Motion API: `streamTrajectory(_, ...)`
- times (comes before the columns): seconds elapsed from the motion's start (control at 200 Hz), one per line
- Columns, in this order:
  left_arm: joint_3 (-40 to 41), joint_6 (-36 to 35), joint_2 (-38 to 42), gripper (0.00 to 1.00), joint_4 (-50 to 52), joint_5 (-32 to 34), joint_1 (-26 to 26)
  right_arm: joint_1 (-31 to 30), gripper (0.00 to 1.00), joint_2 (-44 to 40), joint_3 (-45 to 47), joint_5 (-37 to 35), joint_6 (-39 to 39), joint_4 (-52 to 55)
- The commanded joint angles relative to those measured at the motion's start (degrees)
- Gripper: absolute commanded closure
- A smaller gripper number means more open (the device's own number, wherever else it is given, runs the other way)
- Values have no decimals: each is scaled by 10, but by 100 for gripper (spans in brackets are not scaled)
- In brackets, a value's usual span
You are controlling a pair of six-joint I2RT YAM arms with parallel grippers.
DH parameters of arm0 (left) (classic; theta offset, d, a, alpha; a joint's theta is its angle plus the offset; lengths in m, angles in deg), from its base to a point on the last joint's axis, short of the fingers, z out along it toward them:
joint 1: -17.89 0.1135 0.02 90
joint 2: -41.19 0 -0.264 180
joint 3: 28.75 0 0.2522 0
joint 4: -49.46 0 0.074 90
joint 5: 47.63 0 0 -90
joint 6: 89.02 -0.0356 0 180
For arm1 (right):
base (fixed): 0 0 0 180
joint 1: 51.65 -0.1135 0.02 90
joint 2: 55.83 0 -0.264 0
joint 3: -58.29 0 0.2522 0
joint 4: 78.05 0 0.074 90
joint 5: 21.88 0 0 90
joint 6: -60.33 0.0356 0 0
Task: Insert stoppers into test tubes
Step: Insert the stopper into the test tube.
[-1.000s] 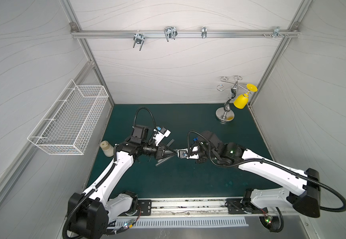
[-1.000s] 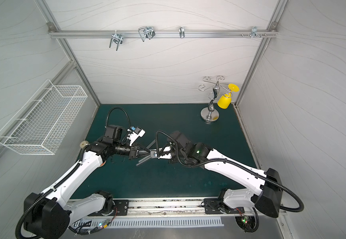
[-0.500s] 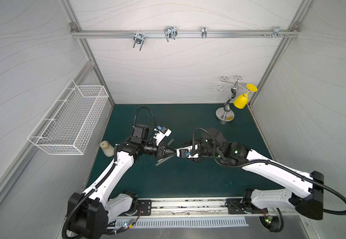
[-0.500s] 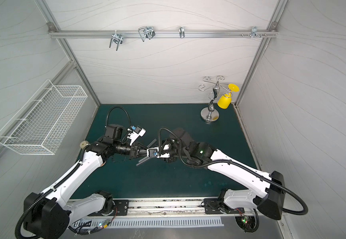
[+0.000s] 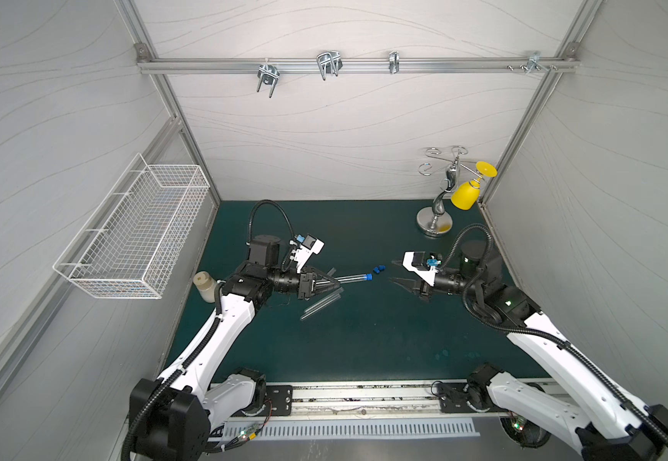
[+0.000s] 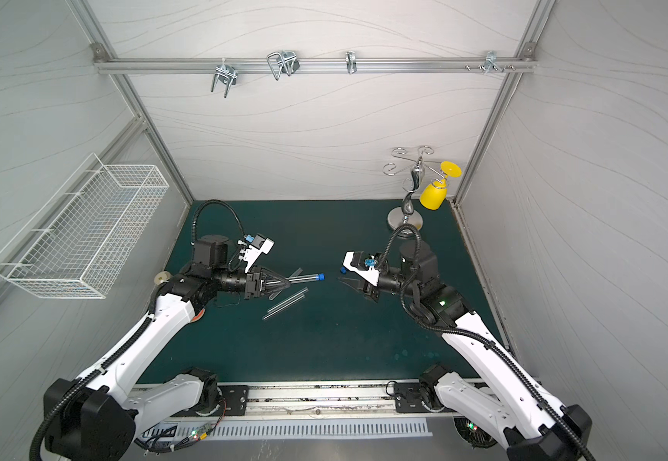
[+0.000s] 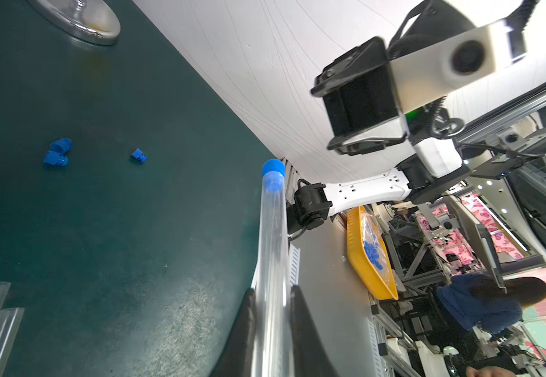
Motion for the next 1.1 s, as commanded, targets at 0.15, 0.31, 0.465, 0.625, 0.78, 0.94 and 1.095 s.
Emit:
streamTrajectory(0.15, -18, 45, 11, 100, -60, -57, 0, 11, 59, -2, 37, 89, 58, -93)
streamTrajectory(0.31, -16, 43, 12, 100, -61, -61, -1, 10, 65, 12, 39, 110, 71, -107)
streamTrajectory(0.465, -16, 43, 11, 100, -62, -62, -2, 0, 66, 25, 37, 112, 69, -106)
streamTrajectory(0.625, -17, 44, 9, 100, -62, -62, -3, -8, 68, 36, 32, 113, 66, -104)
streamTrajectory(0.78, -18, 47, 9, 100, -63, -60, -3, -25, 71, 52, 25, 102, 48, -88)
streamTrajectory(0.94, -17, 44, 7, 100, -60, -57, -5, -33, 76, 65, 12, 115, 49, -83)
streamTrajectory(1.095, -17, 37, 6, 100, -55, -57, -5, -35, 76, 70, 5, 112, 47, -82)
